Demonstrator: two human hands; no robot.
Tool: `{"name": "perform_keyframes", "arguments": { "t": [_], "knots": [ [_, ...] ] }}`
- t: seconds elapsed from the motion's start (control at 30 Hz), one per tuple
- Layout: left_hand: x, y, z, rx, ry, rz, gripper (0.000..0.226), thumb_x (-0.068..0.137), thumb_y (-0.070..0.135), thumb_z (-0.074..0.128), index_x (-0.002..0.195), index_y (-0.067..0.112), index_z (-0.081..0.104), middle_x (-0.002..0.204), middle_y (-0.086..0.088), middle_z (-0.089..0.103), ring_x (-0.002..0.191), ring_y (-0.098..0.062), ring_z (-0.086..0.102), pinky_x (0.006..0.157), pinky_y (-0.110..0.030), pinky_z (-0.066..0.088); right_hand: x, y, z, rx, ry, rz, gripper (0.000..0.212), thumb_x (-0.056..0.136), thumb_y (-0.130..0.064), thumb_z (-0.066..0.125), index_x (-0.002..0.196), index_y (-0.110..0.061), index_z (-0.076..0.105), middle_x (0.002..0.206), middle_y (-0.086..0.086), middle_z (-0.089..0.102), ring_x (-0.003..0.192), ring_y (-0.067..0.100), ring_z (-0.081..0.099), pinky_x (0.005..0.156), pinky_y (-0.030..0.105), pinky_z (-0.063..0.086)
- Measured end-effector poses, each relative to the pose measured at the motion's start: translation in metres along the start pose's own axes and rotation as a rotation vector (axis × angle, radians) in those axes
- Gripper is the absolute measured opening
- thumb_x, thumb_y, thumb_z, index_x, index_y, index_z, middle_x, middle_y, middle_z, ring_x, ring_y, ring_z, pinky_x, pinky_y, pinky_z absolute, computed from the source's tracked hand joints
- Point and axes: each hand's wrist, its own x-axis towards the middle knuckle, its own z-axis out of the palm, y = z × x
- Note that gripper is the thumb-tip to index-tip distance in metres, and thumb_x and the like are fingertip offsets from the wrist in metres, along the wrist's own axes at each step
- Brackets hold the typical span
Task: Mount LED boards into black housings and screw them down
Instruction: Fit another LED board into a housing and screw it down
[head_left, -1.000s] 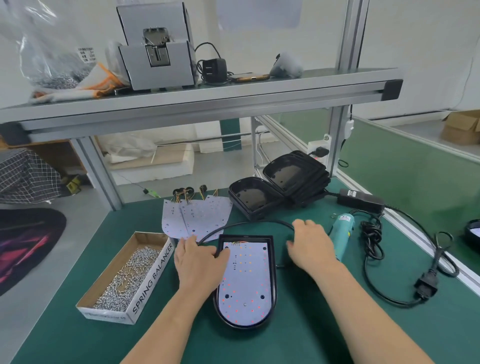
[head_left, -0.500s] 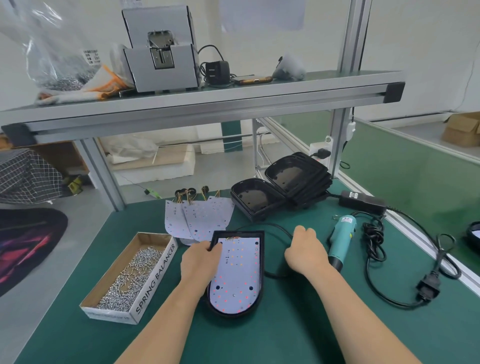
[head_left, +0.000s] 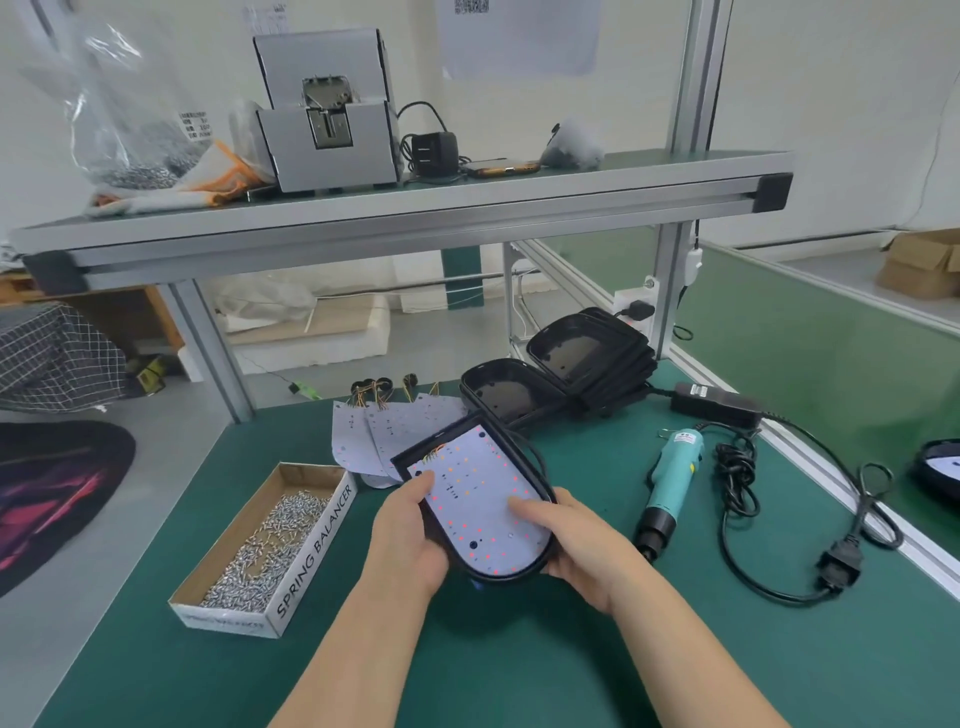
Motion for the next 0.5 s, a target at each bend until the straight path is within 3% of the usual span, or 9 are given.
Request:
{"name": "perform_keyframes", "arguments": {
  "t": [0.1,0.2,0.3,0.5],
  "knots": [
    [-0.007,-0.004,0.006,-0.057,-0.016,0.008,0.020,0.101,0.012,0.050,0.104,0.003,0.068,0.103,-0.014,0.076,0.096,-0.030,0.070,0.080,-0.045,0.053,-0.005,-0.001,0.001,0.181,-0.071,0.033,0.037,0.096,-0.014,0.060,0.133,-0.012,0.055,0.118,0.006,0.074,0.111,0.029,0.070,0.099,0.051,0.054],
    [-0.014,-0.009,0.009,-0.082,-0.023,0.021,0.024,0.101,0.016,0.053,0.116,0.003,0.066,0.112,-0.017,0.074,0.103,-0.034,0.070,0.087,-0.050,0.054,-0.012,-0.005,-0.001,0.214,-0.124,0.051,0.040,0.095,-0.014,0.058,0.134,-0.012,0.056,0.120,0.007,0.073,0.111,0.030,0.071,0.089,0.053,0.058],
    [-0.017,-0.015,0.012,-0.074,0.008,0.076,0.035,0.097,0.009,0.056,0.131,0.000,0.055,0.123,-0.020,0.068,0.111,-0.039,0.066,0.099,-0.060,0.049,-0.016,-0.004,-0.008,0.280,-0.241,0.040,0.044,0.094,-0.009,0.056,0.137,-0.012,0.056,0.128,0.011,0.069,0.117,0.035,0.067,0.096,0.063,0.052],
    [-0.026,-0.024,0.019,-0.006,0.005,0.107,0.036,0.094,0.004,0.053,0.129,-0.004,0.056,0.121,-0.021,0.069,0.115,-0.042,0.064,0.102,-0.061,0.047,-0.030,0.001,-0.019,0.255,-0.335,-0.013,0.064,0.074,0.001,0.059,0.136,-0.011,0.057,0.131,0.013,0.068,0.113,0.034,0.068,0.089,0.054,0.056]
  ]
}}
